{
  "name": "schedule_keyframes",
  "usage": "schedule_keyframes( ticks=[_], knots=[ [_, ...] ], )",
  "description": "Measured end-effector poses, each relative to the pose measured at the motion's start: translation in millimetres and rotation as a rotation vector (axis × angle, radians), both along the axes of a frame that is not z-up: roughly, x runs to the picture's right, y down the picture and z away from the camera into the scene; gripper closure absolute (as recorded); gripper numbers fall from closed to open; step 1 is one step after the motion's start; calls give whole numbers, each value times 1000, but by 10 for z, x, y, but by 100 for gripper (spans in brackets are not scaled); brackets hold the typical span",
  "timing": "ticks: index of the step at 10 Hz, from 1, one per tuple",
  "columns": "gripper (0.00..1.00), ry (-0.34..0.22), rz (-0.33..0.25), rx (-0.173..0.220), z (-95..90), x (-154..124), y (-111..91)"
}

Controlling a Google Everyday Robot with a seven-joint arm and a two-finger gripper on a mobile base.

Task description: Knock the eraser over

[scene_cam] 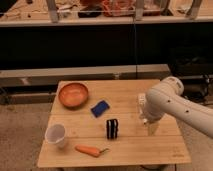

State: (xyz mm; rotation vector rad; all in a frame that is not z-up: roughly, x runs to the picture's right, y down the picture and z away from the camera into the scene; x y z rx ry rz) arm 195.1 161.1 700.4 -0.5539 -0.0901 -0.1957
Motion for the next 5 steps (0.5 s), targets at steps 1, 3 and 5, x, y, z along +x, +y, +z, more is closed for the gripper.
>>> schedule_keyframes(
  ticks=[1, 3, 5],
  knots=[
    [20, -13, -11, -1, 30, -90, 48],
    [20, -33, -31, -1, 86, -214, 115],
    [20, -44, -41, -3, 103, -245, 163]
  ],
)
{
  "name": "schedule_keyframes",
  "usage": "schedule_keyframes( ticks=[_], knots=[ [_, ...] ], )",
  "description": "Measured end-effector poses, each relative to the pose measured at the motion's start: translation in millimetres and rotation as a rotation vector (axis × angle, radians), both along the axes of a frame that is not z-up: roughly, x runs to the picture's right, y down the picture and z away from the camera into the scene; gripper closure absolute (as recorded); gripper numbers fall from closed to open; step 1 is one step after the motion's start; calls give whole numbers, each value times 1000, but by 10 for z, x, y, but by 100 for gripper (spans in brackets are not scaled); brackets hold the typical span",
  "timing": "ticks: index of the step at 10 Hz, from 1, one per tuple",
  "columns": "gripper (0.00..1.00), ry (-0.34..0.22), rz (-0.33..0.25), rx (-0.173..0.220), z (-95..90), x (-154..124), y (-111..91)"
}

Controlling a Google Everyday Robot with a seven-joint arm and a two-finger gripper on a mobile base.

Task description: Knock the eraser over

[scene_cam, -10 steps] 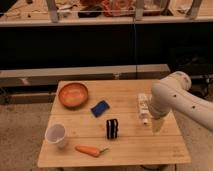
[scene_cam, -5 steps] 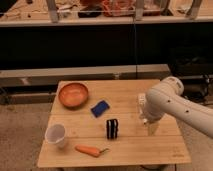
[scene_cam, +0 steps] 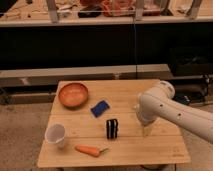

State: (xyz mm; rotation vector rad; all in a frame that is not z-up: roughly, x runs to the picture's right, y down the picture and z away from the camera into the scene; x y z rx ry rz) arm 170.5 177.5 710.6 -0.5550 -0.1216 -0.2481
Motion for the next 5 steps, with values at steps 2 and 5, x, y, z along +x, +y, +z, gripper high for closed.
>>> schedule_keyframes(
  ticks=[2, 5],
  knots=[
    [20, -16, -13, -3, 34, -124, 47],
    [20, -32, -30, -3, 61, -186, 98]
  ],
)
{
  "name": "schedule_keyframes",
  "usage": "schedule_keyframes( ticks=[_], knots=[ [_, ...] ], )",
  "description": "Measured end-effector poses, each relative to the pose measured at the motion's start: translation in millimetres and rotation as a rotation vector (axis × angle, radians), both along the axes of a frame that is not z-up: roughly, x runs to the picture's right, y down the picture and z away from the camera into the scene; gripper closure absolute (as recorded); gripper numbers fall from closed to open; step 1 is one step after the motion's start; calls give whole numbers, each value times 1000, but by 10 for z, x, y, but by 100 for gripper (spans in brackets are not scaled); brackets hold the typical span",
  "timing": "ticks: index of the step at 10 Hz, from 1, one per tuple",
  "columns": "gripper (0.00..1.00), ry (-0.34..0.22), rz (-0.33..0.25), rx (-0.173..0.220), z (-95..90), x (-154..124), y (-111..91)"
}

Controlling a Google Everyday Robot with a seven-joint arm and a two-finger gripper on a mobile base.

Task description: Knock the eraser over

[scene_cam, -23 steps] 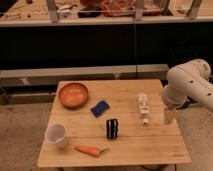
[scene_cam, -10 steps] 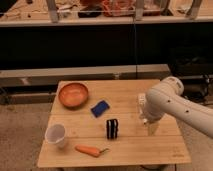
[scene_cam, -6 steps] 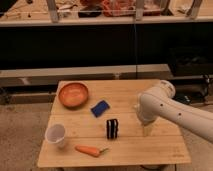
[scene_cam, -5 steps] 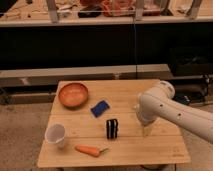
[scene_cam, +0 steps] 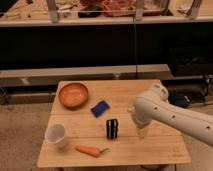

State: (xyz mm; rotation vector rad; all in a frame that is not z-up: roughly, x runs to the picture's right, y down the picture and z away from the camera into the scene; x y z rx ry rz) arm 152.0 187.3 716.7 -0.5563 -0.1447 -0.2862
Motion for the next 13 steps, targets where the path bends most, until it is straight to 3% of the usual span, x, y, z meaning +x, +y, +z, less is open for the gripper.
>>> schedule_keyframes(
  ticks=[13],
  knots=[
    [20, -74, -71, -4, 127, -243, 169]
  ],
)
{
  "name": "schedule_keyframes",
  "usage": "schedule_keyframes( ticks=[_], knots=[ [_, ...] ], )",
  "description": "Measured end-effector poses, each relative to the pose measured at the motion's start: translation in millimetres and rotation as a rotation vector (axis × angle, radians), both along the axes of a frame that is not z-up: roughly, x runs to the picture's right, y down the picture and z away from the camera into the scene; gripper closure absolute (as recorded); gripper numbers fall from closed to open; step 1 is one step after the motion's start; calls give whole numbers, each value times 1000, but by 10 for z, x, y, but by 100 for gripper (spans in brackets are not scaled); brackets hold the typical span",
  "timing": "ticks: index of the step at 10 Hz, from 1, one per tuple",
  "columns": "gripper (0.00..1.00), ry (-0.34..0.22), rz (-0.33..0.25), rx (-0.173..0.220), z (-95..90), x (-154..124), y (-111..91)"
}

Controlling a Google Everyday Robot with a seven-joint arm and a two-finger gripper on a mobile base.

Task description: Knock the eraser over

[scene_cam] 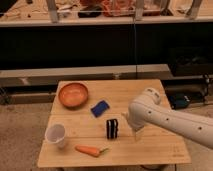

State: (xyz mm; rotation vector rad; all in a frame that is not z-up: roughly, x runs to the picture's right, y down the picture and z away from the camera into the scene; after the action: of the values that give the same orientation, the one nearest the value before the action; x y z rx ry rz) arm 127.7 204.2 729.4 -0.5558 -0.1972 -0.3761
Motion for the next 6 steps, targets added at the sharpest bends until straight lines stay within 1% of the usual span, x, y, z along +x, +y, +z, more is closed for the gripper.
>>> schedule_keyframes(
  ticks=[6],
  knots=[
    [20, -35, -33, -3, 54, -89, 55]
  ],
)
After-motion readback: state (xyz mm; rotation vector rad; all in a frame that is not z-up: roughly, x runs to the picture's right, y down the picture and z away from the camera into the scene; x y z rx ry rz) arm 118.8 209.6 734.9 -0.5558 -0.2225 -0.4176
